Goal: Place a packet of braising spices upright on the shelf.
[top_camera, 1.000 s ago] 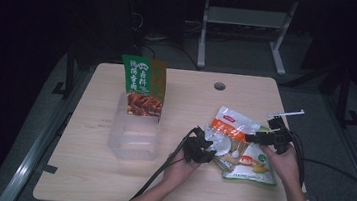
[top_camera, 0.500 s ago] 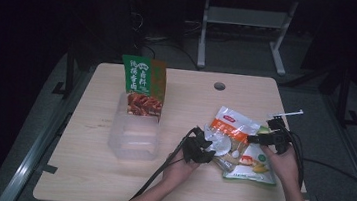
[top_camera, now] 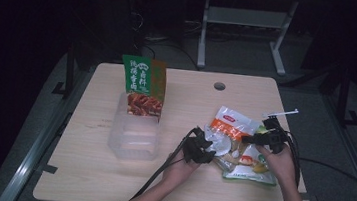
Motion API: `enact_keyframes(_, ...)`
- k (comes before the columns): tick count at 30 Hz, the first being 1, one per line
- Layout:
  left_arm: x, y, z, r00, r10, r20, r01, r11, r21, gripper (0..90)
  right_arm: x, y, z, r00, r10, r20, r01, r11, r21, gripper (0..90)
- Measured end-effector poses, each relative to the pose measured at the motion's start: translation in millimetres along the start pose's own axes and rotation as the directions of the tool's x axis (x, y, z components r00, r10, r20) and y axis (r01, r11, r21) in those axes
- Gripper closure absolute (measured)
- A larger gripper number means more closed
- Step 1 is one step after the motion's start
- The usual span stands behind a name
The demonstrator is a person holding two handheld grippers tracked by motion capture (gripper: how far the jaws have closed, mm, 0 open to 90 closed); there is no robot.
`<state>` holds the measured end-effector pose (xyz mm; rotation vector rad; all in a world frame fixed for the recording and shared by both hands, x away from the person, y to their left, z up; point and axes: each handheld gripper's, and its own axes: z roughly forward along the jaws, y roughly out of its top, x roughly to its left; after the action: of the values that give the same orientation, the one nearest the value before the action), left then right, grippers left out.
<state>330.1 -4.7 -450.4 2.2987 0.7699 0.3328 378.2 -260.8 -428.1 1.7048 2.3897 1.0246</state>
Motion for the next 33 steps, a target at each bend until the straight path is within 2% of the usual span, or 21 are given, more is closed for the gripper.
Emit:
enact_keyframes(7,-1.9,0.0,0.8,0.9999,0.005,-0.010,-0.005,1.0000,-0.002,62.0,7.8,2.5,5.8,0.9986,-0.035,-0.038,0.036,0.9993,0.010,55.7)
enact_keyframes(12,-2.3,0.2,0.8,0.9998,0.014,-0.015,-0.014,0.9999,0.002,62.3,11.2,3.6,10.3,0.9966,-0.029,-0.077,0.031,0.9993,0.020,59.3)
enact_keyframes(15,-3.2,0.7,1.0,0.9997,0.016,-0.018,-0.016,0.9999,0.005,62.7,12.9,4.4,14.6,0.9917,-0.008,-0.128,0.014,0.9990,0.043,61.5)
enact_keyframes(19,-3.2,0.8,1.1,0.9995,0.022,-0.021,-0.022,0.9997,0.008,62.8,16.0,6.5,21.0,0.9893,0.000,-0.146,0.008,0.9985,0.055,65.7)
enact_keyframes(21,-2.9,1.0,1.1,0.9991,0.033,-0.025,-0.033,0.9994,0.010,62.8,18.1,7.1,24.9,0.9889,0.000,-0.149,0.010,0.9978,0.066,70.1)
enact_keyframes(25,-2.5,0.9,0.9,0.9992,0.033,-0.023,-0.032,0.9994,0.010,62.7,23.3,8.7,29.6,0.9919,-0.012,-0.127,0.022,0.9969,0.076,76.3)
enact_keyframes(28,-2.5,1.0,1.0,0.9994,0.029,-0.018,-0.029,0.9995,0.009,61.7,23.2,8.6,29.3,0.9910,-0.014,-0.133,0.025,0.9967,0.077,85.8)
enact_keyframes(33,-1.8,0.9,0.6,0.9999,0.013,0.003,-0.013,0.9999,0.009,58.5,30.2,9.6,27.6,0.9927,-0.054,-0.108,0.061,0.9959,0.067,89.4)
